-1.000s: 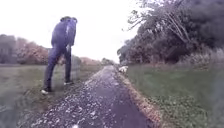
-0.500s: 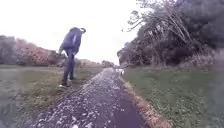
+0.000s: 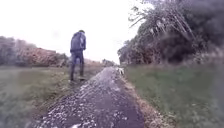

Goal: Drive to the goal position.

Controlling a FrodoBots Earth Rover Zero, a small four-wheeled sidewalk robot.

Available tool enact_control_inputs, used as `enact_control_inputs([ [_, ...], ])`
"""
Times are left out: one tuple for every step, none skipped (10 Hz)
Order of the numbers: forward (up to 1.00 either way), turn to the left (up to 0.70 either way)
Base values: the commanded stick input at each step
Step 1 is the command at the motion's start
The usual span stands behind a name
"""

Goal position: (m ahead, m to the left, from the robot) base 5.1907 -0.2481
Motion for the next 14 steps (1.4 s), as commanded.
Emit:
enact_control_inputs([
  [0.6, 0.0],
  [0.6, 0.0],
  [0.6, 0.0],
  [0.6, 0.0],
  [0.6, 0.0],
  [0.6, 0.0],
  [0.6, 0.0],
  [0.6, 0.0],
  [0.6, 0.15],
  [0.6, 0.15],
  [0.6, 0.15],
  [0.6, 0.08],
  [0.6, 0.02],
  [0.6, 0.0],
])
